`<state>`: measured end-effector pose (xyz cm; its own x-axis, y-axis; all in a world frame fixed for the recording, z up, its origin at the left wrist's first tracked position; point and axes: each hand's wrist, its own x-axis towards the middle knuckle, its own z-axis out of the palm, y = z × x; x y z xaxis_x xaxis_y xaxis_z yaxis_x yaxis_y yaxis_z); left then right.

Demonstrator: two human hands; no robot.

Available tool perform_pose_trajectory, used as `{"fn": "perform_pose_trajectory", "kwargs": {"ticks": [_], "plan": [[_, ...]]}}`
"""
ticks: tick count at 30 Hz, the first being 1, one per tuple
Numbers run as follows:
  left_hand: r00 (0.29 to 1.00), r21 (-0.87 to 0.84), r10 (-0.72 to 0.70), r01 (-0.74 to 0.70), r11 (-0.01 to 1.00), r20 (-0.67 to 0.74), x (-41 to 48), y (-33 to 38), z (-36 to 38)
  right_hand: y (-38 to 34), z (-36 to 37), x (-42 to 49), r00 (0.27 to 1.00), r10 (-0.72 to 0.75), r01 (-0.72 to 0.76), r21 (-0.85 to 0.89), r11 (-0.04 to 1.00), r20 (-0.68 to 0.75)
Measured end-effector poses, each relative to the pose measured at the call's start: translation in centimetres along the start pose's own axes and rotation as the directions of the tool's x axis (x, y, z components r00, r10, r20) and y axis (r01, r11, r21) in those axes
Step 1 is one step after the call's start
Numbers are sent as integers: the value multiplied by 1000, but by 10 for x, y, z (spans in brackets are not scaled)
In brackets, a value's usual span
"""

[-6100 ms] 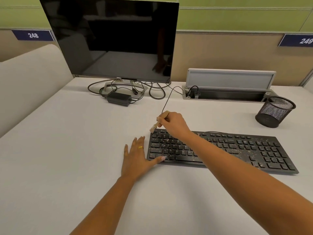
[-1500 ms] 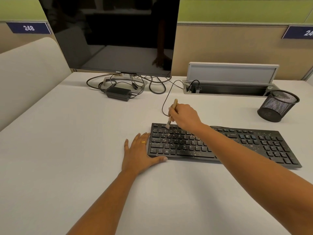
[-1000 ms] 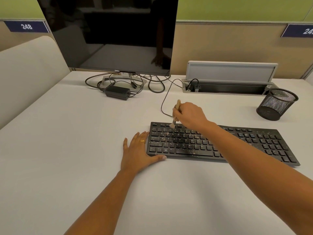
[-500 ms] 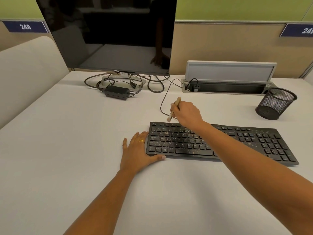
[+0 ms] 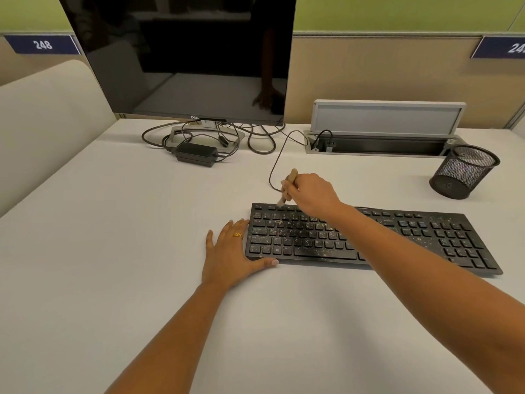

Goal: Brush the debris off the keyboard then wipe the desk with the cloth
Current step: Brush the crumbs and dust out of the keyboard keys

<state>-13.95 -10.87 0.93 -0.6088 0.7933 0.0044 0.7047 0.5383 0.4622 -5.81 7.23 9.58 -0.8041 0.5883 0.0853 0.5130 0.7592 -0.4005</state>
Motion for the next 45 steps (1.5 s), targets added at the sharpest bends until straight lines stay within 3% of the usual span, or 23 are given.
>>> {"fn": "perform_pose_trajectory", "kwargs": {"ticks": [4, 10, 15, 20, 22, 26, 30, 37, 43, 45], "plan": [[1000, 11, -2, 2, 1000, 5, 0, -1, 0, 6, -6, 3, 999, 1, -3, -51, 999, -43], [1000, 7, 8, -7, 1000, -17, 2, -4, 4, 3, -4, 5, 994, 61, -51, 109, 993, -90], [1000, 13, 6, -6, 1000, -14, 2, -3, 4, 2, 2, -1, 999, 23, -23, 20, 1000, -41], [1000, 9, 4, -4, 1000, -21, 0, -3, 3, 2, -1, -1, 1000, 5, -5, 179, 984, 5], [1000, 11, 4, -4, 1000, -16, 0, -1, 2, 5, -2, -5, 999, -3, -2, 100, 995, 46], [1000, -6, 2, -2, 1000, -6, 0, -2, 1, 13, -10, -5, 1000, -2, 1, -42, 999, -27], [1000, -9, 10, -10, 1000, -4, 0, -2, 1, 15, -10, -1, 995, 67, -57, 119, 991, -79], [1000, -12, 6, -6, 1000, -7, -1, -1, 1, 9, -3, -6, 997, 67, -70, 115, 991, 27], [999, 1, 15, -15, 1000, -28, 1, -4, 4, 8, -9, -7, 999, 32, -34, 142, 989, 22], [999, 3, 15, -15, 1000, -29, 2, -5, 5, 10, -9, -10, 998, 7, -13, 78, 997, 68]]}}
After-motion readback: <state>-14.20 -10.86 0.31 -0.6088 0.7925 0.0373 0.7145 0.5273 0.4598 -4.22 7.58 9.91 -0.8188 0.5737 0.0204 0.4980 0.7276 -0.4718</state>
